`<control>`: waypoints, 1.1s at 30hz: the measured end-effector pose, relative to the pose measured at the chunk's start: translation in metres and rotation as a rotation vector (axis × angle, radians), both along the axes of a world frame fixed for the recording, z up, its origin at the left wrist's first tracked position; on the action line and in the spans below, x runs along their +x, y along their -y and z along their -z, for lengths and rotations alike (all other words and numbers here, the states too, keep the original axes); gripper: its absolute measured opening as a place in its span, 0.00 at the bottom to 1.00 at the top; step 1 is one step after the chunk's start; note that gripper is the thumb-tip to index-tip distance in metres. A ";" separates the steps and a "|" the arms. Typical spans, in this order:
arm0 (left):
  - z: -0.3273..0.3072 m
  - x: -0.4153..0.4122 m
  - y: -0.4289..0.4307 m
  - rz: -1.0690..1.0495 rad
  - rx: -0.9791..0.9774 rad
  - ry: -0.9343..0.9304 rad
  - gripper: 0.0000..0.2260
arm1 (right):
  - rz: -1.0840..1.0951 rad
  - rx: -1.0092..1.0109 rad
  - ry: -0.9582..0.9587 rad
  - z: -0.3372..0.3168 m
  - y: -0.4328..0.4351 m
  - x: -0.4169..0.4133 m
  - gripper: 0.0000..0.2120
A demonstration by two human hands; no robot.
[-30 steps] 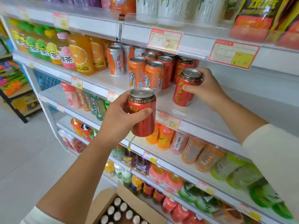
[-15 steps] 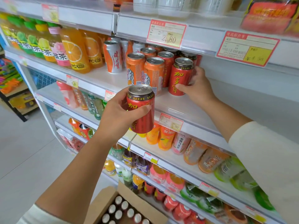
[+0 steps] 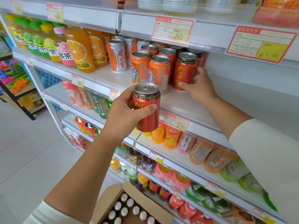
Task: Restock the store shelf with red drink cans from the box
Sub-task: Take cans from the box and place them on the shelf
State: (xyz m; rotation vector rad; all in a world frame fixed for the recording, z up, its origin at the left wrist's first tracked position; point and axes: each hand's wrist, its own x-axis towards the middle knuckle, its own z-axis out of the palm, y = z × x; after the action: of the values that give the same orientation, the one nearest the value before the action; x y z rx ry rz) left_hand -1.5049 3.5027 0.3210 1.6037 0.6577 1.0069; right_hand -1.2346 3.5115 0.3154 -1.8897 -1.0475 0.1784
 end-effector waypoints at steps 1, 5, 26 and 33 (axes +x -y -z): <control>-0.001 0.001 0.000 0.001 -0.005 -0.001 0.20 | 0.011 -0.003 0.023 -0.002 0.007 -0.005 0.38; -0.005 0.007 -0.002 0.014 -0.026 -0.005 0.23 | -0.153 0.117 0.041 -0.017 0.059 -0.049 0.23; 0.005 0.031 -0.078 -0.378 0.188 -0.217 0.46 | -0.095 0.177 -0.066 -0.006 0.062 -0.052 0.35; 0.014 0.052 -0.107 -0.270 0.281 -0.281 0.60 | -0.065 0.146 -0.024 0.002 0.036 -0.053 0.40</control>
State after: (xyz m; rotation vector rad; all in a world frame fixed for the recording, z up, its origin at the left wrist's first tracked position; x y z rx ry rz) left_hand -1.4525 3.6094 0.3070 1.9619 0.9778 1.1166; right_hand -1.2873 3.4760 0.3135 -1.7203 -1.0770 0.1580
